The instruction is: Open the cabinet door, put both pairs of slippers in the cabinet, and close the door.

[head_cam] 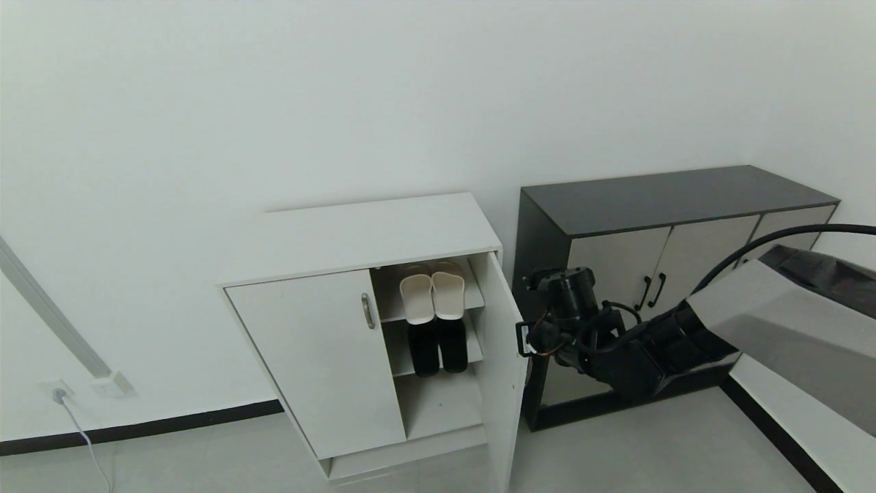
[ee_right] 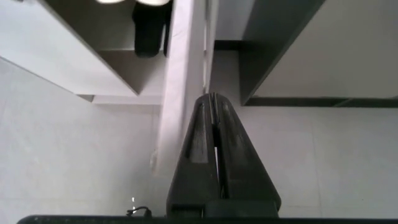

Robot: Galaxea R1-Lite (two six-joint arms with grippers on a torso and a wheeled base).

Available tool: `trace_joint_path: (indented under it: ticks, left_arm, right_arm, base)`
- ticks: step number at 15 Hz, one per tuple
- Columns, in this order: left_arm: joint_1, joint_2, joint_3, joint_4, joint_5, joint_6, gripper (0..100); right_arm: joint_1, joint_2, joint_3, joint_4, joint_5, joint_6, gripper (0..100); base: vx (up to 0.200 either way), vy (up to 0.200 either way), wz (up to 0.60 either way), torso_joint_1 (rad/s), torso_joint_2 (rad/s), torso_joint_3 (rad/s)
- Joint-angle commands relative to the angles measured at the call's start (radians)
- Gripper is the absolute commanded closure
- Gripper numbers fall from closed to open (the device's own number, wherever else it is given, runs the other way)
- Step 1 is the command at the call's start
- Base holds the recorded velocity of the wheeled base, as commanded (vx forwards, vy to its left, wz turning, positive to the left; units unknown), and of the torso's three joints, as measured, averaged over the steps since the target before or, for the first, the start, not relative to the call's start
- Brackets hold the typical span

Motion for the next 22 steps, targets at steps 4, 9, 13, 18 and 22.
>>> trace_joint_path:
  ticks: [4, 9, 13, 18, 22]
  left_arm:
    - [0.0, 0.001, 0.0, 0.0, 0.0, -0.001, 100]
    - [0.0, 0.001, 0.0, 0.0, 0.0, -0.001, 100]
    - [0.0, 0.001, 0.0, 0.0, 0.0, -0.001, 100]
    - [0.0, 0.001, 0.0, 0.0, 0.0, -0.001, 100]
    - [0.0, 0.001, 0.0, 0.0, 0.002, -0.001, 100]
  right_arm:
    - [0.088, -0.076, 0.053, -0.046, 0.111, 0.061, 100]
    - [0.094, -0.119, 0.103, -0.102, 0.122, 0.03, 100]
    - [0.094, -0.147, 0.142, -0.102, 0.121, -0.005, 100]
    - [0.096, -0.162, 0.179, -0.11, 0.148, -0.028, 100]
    - [0.089, -0.168, 0.225, -0.202, 0.174, -0.058, 100]
  base:
    - [0.0, 0.0, 0.0, 0.0, 0.0, 0.0]
    - [0.0, 0.0, 0.0, 0.0, 0.0, 0.0]
    - [0.0, 0.0, 0.15, 0.002, 0.0, 0.001]
    - [0.0, 0.0, 0.6, 0.003, 0.0, -0.001]
    - [0.0, 0.0, 0.0, 0.0, 0.0, 0.0]
